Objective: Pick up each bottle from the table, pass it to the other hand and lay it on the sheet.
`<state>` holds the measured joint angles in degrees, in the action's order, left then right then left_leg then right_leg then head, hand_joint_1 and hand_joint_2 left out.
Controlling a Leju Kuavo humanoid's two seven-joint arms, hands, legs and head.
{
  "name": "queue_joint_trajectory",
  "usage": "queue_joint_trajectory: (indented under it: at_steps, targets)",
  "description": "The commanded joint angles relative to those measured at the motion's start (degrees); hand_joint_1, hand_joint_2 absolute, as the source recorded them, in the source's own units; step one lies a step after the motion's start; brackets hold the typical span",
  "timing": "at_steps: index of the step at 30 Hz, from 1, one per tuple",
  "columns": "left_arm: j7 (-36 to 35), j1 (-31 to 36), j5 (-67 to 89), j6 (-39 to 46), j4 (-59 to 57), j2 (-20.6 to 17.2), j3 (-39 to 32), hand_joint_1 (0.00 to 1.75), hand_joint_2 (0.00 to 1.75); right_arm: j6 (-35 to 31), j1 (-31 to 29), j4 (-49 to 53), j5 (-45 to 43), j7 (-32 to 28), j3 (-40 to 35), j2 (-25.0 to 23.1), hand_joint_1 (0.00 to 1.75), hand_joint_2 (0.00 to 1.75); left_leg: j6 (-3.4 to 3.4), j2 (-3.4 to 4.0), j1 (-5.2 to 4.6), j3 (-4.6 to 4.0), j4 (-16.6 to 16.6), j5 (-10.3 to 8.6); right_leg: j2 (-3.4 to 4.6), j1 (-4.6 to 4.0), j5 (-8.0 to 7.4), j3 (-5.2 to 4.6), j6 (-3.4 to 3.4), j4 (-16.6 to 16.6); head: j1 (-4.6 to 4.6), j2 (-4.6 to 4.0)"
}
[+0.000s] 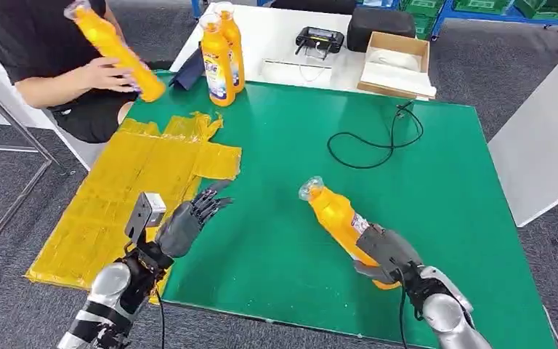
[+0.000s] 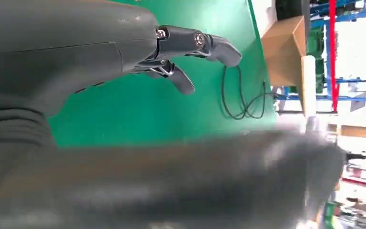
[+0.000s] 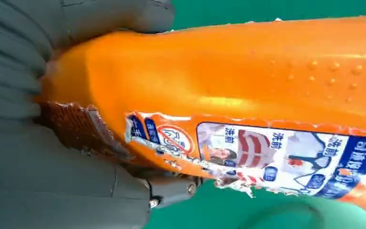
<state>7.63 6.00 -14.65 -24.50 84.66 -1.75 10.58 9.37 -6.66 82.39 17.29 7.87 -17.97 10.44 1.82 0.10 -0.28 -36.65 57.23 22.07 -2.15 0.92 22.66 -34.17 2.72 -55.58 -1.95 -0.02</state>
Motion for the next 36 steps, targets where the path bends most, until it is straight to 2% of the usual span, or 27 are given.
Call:
queue_joint_trajectory:
  at_steps: [1, 4, 11, 14, 17, 22, 36]
  targets:
    - [-1.8, -3.5, 0.3, 2.4, 7.0, 2.6, 1.1, 0.00, 1.75, -2.8, 4.2, 10.4, 3.0, 0.3, -7.9, -7.1, 1.75, 1.75, -0.11, 0.14, 0.05, 0.11, 0.0, 0.17, 0.27, -0.03, 0.10, 0.08, -0.10, 0.0, 0.00, 0.00]
    - [-1.5, -3.6, 1.0, 2.6, 7.6, 3.6, 2.4, 0.00, 1.75, -2.9, 3.8, 9.0, 3.5, -0.2, -11.6, -8.5, 1.75, 1.75, -0.18, 0.06, 0.02, 0.12, 0.0, 0.20, 0.22, 0.00, 0.14, 0.07, -0.13, 0.0, -0.02, 0.00]
    - [-1.5, -3.6, 1.0, 2.6, 7.4, 3.6, 2.7, 0.00, 1.75, -3.1, 3.5, 8.6, 3.7, -0.2, -12.0, -8.5, 1.75, 1.75, -0.18, 0.05, 0.00, 0.13, 0.0, 0.19, 0.22, 0.02, 0.17, 0.10, -0.13, 0.0, 0.00, 0.00]
    - [-2.1, -4.0, -0.3, 2.0, 7.8, 4.6, 4.3, 0.00, 1.75, -3.4, 2.4, 6.9, 7.6, 0.2, -15.8, -9.4, 1.75, 1.75, -0.14, 0.02, 0.00, 0.07, 0.0, 0.14, 0.16, 0.01, 0.12, 0.05, -0.09, 0.0, 0.00, 0.02]
    - [-2.7, -3.5, -0.7, 2.8, 9.4, 5.1, 7.5, 0.00, 1.75, -3.5, -1.1, 3.6, 8.4, -0.3, -19.6, -9.3, 1.75, 1.75, -0.14, 0.10, 0.00, 0.05, 0.0, 0.15, 0.23, 0.01, 0.09, 0.03, -0.08, 0.0, 0.00, 0.00]
    - [-2.6, -3.3, -0.7, 3.7, 9.7, 5.6, 10.0, 0.00, 1.75, -3.4, -3.6, 2.3, 8.2, -0.4, -22.8, -10.4, 1.75, 1.75, -0.18, 0.06, -0.01, 0.15, 0.0, 0.20, 0.26, 0.03, 0.15, 0.14, -0.11, 0.0, -0.02, 0.00]
    - [-2.4, -2.9, -3.1, 3.3, 9.1, 6.1, 10.4, 0.00, 1.75, -3.1, -4.4, -0.2, 7.5, -0.5, -25.4, -10.0, 1.75, 1.75, -0.16, 0.01, 0.01, 0.13, 0.0, 0.17, 0.18, 0.01, 0.13, 0.13, -0.09, 0.1, 0.00, 0.00]
